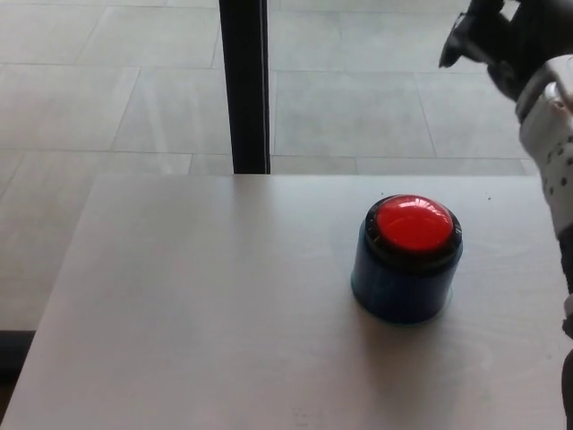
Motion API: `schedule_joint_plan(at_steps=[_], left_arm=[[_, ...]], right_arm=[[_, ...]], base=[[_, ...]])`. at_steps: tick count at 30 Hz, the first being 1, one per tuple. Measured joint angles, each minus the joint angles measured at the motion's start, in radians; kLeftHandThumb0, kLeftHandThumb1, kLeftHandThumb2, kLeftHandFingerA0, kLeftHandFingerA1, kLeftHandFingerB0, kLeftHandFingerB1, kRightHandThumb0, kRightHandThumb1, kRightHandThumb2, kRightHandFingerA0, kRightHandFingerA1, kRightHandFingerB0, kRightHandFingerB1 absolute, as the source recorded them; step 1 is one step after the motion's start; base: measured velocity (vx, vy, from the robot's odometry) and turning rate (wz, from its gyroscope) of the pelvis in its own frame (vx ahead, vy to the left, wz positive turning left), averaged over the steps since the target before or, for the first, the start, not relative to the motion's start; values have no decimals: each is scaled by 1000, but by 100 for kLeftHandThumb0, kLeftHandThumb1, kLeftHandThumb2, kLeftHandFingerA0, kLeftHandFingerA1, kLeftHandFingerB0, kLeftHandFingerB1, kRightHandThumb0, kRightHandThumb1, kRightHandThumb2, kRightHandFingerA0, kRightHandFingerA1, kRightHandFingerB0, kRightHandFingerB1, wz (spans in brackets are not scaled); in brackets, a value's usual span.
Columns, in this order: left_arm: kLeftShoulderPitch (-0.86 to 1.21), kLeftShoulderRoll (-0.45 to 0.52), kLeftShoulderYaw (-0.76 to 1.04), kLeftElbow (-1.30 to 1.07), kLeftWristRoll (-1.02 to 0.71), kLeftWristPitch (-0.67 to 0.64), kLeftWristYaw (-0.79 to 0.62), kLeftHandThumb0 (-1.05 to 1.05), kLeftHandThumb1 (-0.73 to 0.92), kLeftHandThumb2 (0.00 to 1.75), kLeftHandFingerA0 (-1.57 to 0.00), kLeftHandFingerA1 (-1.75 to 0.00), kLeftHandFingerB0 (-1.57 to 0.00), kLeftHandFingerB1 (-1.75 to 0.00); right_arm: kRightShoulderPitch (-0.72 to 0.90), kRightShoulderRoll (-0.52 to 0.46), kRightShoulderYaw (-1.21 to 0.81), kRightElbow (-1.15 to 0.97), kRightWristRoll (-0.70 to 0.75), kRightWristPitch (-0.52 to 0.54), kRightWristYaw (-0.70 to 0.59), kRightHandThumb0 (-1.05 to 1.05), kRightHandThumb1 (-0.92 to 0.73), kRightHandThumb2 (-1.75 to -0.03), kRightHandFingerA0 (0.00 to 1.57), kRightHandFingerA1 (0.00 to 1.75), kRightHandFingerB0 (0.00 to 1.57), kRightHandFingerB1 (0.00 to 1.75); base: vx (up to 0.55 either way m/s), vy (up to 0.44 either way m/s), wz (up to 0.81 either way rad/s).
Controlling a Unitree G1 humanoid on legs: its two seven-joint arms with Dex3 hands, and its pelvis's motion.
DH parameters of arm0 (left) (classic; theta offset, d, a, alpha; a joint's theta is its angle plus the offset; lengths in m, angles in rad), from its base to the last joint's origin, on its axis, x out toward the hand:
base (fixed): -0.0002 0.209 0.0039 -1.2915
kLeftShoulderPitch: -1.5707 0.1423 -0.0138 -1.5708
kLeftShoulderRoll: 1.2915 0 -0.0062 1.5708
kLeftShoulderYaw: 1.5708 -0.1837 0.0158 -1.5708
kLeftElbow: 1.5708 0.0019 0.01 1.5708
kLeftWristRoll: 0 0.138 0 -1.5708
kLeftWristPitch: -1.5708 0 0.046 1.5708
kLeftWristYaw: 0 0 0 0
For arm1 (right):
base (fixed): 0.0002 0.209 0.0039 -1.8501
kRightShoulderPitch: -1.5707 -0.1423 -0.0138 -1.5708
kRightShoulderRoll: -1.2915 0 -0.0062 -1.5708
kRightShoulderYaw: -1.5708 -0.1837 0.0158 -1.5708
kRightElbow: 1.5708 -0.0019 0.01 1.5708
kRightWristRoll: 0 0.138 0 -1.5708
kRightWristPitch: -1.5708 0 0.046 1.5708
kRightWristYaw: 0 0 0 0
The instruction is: The robot uses its right hand to press the red button kept in the middle of the desk
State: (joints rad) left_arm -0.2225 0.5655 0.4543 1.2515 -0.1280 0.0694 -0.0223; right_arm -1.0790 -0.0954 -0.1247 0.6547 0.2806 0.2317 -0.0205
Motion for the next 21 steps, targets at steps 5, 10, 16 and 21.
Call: schedule_joint_plan(at_steps=[5, 10, 16, 21], left_arm=[[-2, 0, -5, -4, -1, 1, 0, -75, 92, 132, -52, -96, -29, -77], [-1, 0, -6, -11, -4, 6, -1, -74, 92, 125, -39, -114, -22, -85], [-1, 0, -11, -14, -5, 9, -1, -75, 92, 133, -53, -96, -30, -78], [-1, 0, -11, -16, -6, 9, -1, -73, 92, 132, -52, -96, -31, -78]], right_arm=[[41, 43, 32, -9, -15, 2, 13, -20, -57, -113, 91, 175, 75, 151], [81, 72, 47, -12, -32, 3, 19, -16, -47, -130, 96, 175, 81, 156], [164, 113, 58, -1, -52, 0, 17, -20, -45, -133, 96, 175, 75, 164], [206, 124, 61, 16, -70, -3, 13, -19, -44, -135, 95, 175, 75, 163]], base=[[0, 0, 0], [0, 0, 0], [0, 0, 0], [0, 0, 0]])
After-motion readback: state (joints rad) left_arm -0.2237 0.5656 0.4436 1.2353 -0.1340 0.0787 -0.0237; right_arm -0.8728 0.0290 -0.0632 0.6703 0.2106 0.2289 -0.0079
